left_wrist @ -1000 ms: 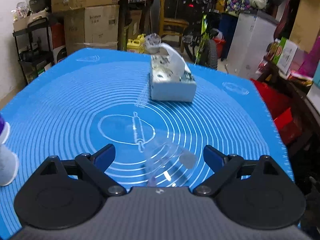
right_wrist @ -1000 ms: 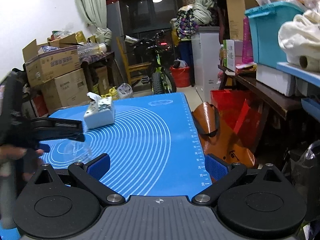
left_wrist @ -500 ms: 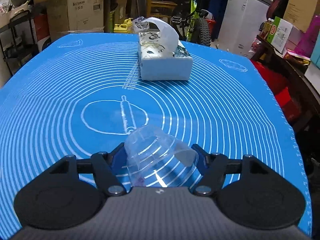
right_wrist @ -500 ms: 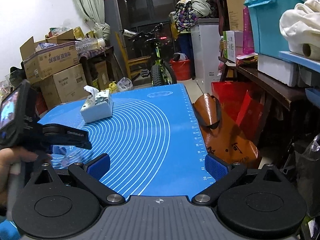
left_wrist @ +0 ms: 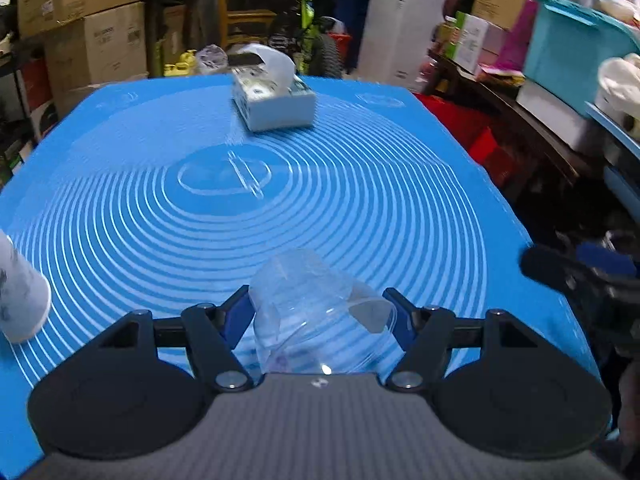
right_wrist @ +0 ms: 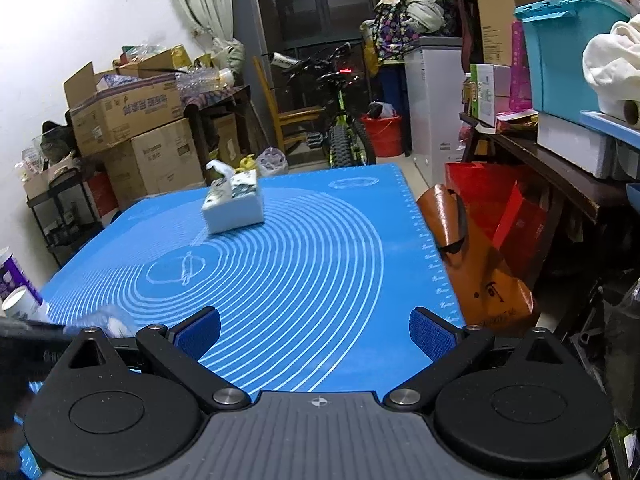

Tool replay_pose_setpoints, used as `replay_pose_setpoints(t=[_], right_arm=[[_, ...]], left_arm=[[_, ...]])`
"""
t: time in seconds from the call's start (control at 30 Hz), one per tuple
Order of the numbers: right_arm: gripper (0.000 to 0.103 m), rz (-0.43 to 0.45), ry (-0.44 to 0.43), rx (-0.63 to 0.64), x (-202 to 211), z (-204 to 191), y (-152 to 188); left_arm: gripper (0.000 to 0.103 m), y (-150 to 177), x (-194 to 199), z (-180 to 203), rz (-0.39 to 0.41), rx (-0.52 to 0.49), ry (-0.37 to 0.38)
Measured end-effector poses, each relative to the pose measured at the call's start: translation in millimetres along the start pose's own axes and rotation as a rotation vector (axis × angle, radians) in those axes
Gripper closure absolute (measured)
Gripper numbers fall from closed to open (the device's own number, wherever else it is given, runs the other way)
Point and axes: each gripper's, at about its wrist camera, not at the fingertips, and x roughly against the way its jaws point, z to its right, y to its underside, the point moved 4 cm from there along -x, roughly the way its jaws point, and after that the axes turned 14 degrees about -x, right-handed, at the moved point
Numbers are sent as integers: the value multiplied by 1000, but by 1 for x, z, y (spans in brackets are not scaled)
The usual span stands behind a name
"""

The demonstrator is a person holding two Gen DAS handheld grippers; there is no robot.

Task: Flip cup upside down
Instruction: 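Lift the clear cup with the left tool and rotate it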

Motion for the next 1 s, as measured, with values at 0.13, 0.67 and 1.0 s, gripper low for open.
replay_pose_setpoints(t=[0.13,0.67,1.0], right_arm=[[3,-22,2,5,5,-3,9],[3,-58,26,-6,7,5,18],[3,-57,24,-1,8,4,18]], left_arm=[[33,13,-12,6,-39,-25,24],[18,24,-20,1,-65,-17,9],[15,15,1,4,-6,-26,-4]])
